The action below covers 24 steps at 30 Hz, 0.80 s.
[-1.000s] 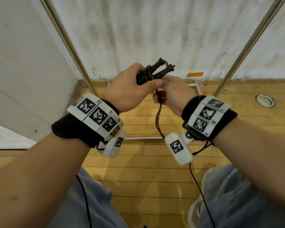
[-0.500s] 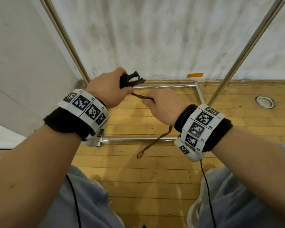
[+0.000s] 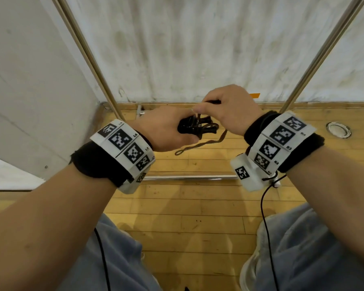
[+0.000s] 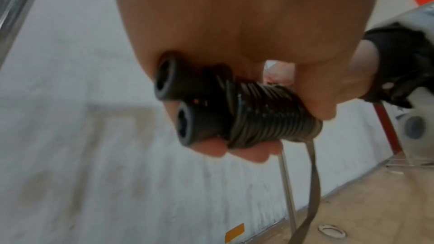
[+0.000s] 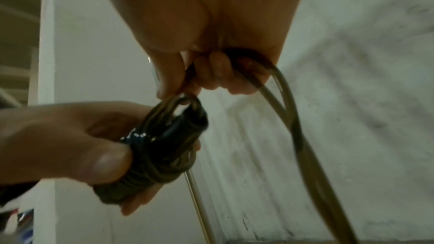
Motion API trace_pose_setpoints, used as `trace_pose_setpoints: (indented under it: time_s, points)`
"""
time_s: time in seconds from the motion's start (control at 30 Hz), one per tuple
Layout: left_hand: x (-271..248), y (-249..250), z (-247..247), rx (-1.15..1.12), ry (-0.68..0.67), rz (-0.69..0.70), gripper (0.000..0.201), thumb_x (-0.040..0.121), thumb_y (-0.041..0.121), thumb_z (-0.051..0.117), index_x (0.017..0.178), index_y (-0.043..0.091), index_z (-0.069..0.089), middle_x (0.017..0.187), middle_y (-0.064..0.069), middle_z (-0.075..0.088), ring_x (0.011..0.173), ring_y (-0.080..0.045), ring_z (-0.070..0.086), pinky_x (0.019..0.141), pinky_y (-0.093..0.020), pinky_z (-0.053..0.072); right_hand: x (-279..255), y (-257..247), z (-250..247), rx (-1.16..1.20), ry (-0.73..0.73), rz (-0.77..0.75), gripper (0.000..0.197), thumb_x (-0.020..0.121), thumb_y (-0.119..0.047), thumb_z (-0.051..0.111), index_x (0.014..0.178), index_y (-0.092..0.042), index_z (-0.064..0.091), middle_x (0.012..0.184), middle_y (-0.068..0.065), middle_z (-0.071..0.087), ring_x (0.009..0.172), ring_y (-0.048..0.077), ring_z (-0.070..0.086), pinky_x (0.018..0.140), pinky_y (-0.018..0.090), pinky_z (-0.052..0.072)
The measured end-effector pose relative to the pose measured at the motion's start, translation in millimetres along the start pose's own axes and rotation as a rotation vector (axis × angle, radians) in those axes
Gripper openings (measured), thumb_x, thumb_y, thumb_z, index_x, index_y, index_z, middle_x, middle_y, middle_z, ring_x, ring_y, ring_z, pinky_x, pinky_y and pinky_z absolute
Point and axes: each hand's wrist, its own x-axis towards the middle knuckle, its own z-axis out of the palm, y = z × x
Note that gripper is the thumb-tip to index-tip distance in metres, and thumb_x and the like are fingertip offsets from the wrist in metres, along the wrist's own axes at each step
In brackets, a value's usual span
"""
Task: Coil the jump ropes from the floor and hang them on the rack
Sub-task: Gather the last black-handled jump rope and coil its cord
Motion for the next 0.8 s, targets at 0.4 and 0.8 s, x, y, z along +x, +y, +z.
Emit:
trace_pose_setpoints:
  time_s: [0.4,0.8]
  points:
    - [-22.0,20.9,-5.8,-0.359,0.309,-0.002,0.034,0.074,0.055,0.065,0.097,0.031,0.073,0.07,0.003,0.068,0.06,-0.011,0.06,0.058,-0.041,0.053,-2.0,5.1,3.2,0.71,-0.056,0.196,0.037,0.072,-0.047,0.067,0.07,-0.011,0.068,0.076,0.016,0.058,0.074,0.031,0.051,0.074,0.043,0.042]
    - [-10.6,-2.5,-13.9,-0.28,0.581,-0.165,0.037,0.078,0.058,0.063,0.104,0.032,0.063,0.081,0.014,0.064,0.074,-0.007,0.06,0.063,-0.027,0.049,-19.4,-5.2,40.5,0.357,-0.03,0.169,0.026,0.1,-0.028,0.041,0.098,-0.013,0.061,0.059,-0.011,0.044,0.042,0.001,0.039,0.041,0.012,0.029]
